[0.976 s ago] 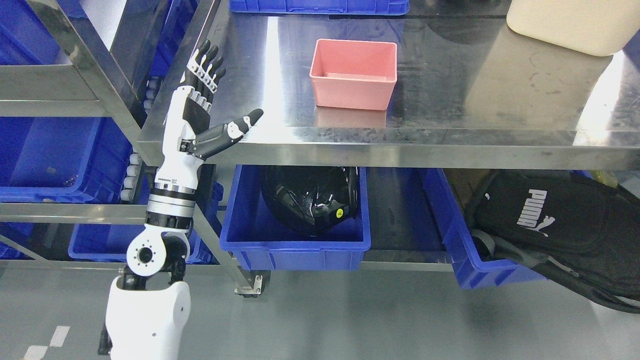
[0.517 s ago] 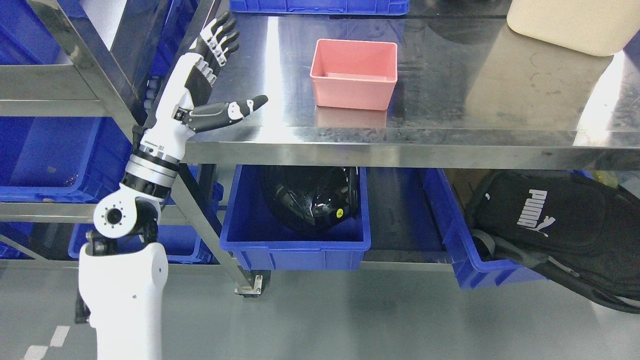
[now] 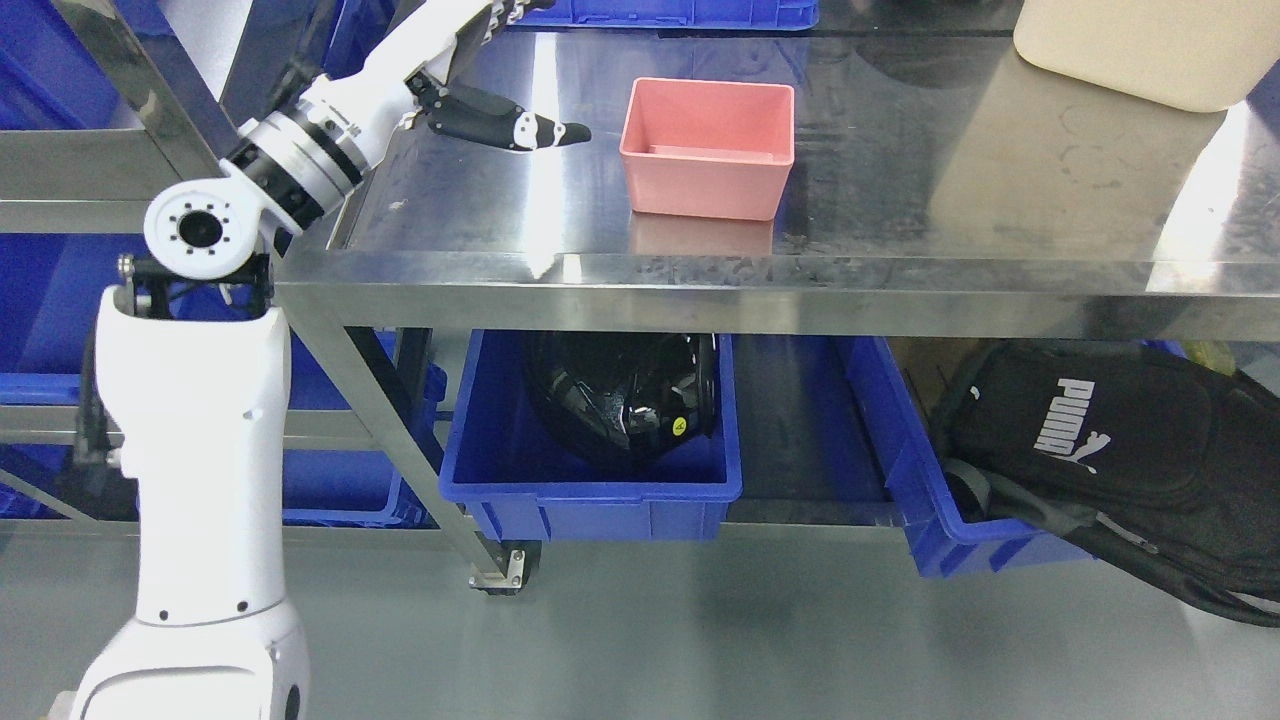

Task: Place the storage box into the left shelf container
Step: 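Grasp the rim of the pink box with the left hand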

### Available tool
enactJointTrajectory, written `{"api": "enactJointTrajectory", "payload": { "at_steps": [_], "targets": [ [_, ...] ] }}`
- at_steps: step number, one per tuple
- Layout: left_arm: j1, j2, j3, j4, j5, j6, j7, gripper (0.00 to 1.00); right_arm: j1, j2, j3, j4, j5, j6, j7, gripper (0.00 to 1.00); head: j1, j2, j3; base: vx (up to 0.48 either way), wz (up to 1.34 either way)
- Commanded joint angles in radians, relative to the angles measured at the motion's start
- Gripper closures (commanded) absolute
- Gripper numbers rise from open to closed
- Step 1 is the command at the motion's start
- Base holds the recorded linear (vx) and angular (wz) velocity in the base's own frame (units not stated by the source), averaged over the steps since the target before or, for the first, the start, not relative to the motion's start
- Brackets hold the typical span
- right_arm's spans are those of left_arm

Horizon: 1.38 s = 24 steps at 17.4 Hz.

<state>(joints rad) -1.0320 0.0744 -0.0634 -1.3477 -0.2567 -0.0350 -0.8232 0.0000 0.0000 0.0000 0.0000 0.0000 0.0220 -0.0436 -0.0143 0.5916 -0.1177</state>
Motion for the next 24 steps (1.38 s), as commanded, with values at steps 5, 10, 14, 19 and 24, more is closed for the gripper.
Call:
{"api": "enactJointTrajectory", "payload": {
  "at_steps": [5,10,14,19,24],
  "targets": [
    [-0.259,-0.057,-0.280,0.453,-0.111,0.010,-0.119,0.07,0.009,-0.017,-0.005,-0.017,0.002,-0.001,0.001,0.00,0.0000,0.000,0.000,0.000,0.00],
    [-0.278,-0.057,-0.322,0.530,-0.128,0.012,-0.125,0.07,0.009,-0.017,-0.005,-0.017,0.002,-0.001,0.001,0.00,0.0000,0.000,0.000,0.000,0.00],
    [-0.304,-0.057,-0.299,0.526,-0.058,0.015,-0.128,0.09,0.009,-0.017,-0.005,-0.017,0.002,-0.001,0.001,0.00,0.0000,0.000,0.000,0.000,0.00],
    [-0.304,-0.057,-0.332,0.529,-0.056,0.032,-0.152,0.11,0.009,-0.017,-0.005,-0.017,0.002,-0.001,0.001,0.00,0.0000,0.000,0.000,0.000,0.00],
    [-0.306,-0.057,-0.360,0.538,-0.058,0.032,-0.152,0.14,0.009,-0.017,-0.005,-0.017,0.002,-0.001,0.001,0.00,0.0000,0.000,0.000,0.000,0.00]
  ]
}}
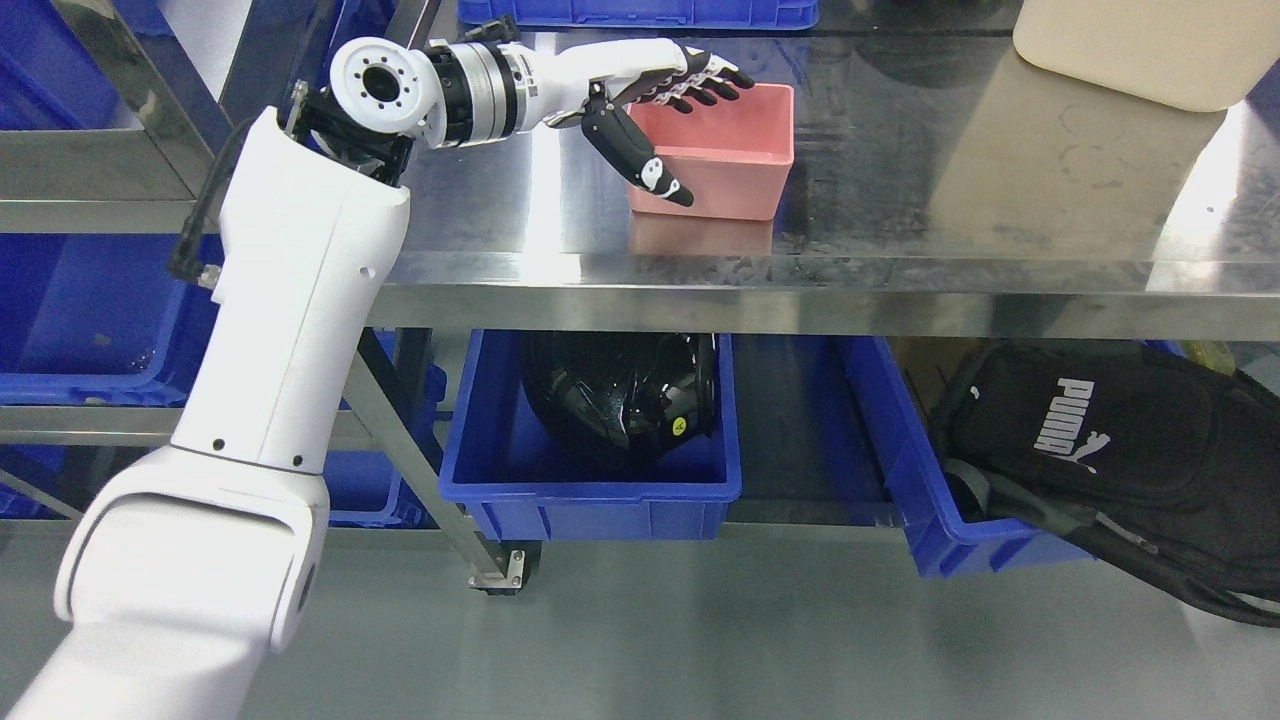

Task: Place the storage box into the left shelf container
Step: 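Grasp the rim of the pink box with the left hand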

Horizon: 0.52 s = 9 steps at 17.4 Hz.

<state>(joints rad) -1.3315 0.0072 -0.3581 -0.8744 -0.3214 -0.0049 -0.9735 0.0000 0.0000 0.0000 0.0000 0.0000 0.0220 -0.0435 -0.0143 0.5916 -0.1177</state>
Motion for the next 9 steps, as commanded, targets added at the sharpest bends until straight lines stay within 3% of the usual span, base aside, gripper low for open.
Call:
{"api": "enactJointTrajectory", "payload": {
  "at_steps": [1,5,9],
  "targets": [
    [-0.006,0.010,-0.073,0.064,0.010,0.002,-0.002,0.15,0.009,-0.017,-0.005,-0.017,0.002,-0.001,0.001,0.00,0.0000,0.000,0.000,0.000,0.00],
    [-0.005,0.010,-0.123,0.066,0.009,0.000,-0.002,0.19,0.009,-0.017,-0.005,-0.017,0.002,-0.001,0.001,0.00,0.0000,0.000,0.000,0.000,0.00],
    [-0.005,0.010,-0.139,0.081,-0.004,-0.001,-0.001,0.29,0.009,-0.017,-0.005,-0.017,0.002,-0.001,0.001,0.00,0.0000,0.000,0.000,0.000,0.00]
  ]
}}
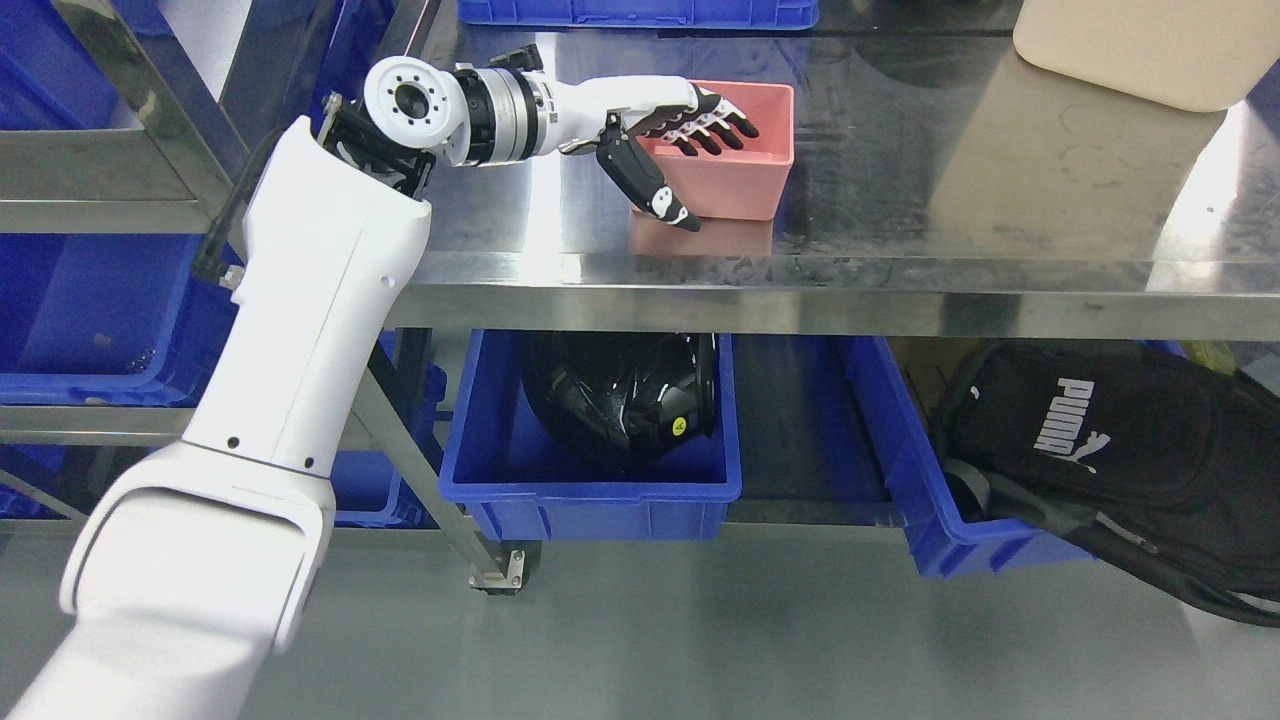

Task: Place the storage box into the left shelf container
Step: 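Grasp the rim of the pink box with the left hand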

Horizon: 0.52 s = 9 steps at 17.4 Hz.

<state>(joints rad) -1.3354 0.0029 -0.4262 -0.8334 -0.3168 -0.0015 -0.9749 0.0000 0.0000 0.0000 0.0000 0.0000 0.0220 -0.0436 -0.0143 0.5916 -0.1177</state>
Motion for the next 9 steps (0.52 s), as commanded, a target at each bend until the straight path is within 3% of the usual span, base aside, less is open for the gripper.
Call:
{"api": "enactJointTrajectory", "payload": {
  "at_steps": [1,6,9],
  "targets": [
    [-0.001,0.015,-0.074,0.051,-0.013,-0.005,0.001,0.32,0.009,-0.017,-0.005,-0.017,0.002,-0.001,0.001,0.00,0.0000,0.000,0.000,0.000,0.00],
    [0.001,0.015,-0.066,0.065,-0.019,-0.047,0.030,0.60,0.009,-0.017,-0.005,-0.017,0.002,-0.001,0.001,0.00,0.0000,0.000,0.000,0.000,0.00],
    [0.001,0.015,0.009,0.117,-0.016,-0.181,0.039,0.92,0.009,-0.017,-0.005,-0.017,0.002,-0.001,0.001,0.00,0.0000,0.000,0.000,0.000,0.00]
  ]
}}
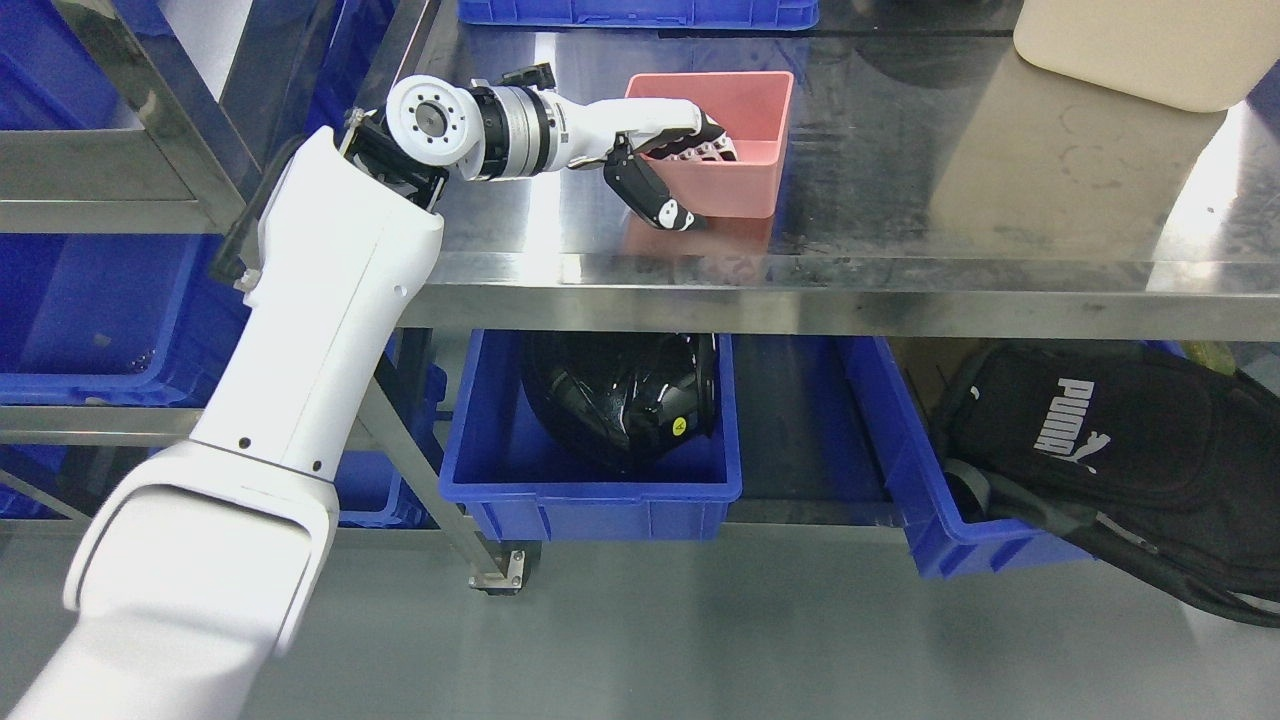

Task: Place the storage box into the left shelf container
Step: 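Grasp the rim of the pink box with the left hand, then lift the pink box off the shelf with the left hand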

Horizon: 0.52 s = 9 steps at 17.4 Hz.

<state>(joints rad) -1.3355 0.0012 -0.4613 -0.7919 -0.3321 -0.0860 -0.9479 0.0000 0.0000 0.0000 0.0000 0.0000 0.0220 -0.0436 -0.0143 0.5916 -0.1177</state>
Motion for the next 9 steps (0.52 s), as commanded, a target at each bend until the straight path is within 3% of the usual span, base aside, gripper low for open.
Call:
{"api": "enactJointTrajectory", "payload": {
  "at_steps": [1,3,6,9],
  "targets": [
    [0.001,0.016,0.088,0.094,0.001,-0.136,0.014,0.99,0.009,-0.017,-0.005,-0.017,0.002,-0.001,0.001,0.00,0.0000,0.000,0.000,0.000,0.00],
    [0.001,0.016,0.179,0.097,0.034,-0.150,0.040,1.00,0.009,-0.017,-0.005,-0.017,0.002,-0.001,0.001,0.00,0.0000,0.000,0.000,0.000,0.00],
    [0.007,0.016,0.254,0.097,0.293,-0.147,0.038,1.00,0.009,-0.017,-0.005,-0.017,0.002,-0.001,0.001,0.00,0.0000,0.000,0.000,0.000,0.00],
    [0.007,0.016,0.297,0.092,0.451,-0.146,0.038,1.00,0.009,-0.017,-0.005,-0.017,0.002,-0.001,0.001,0.00,0.0000,0.000,0.000,0.000,0.00]
  ]
}}
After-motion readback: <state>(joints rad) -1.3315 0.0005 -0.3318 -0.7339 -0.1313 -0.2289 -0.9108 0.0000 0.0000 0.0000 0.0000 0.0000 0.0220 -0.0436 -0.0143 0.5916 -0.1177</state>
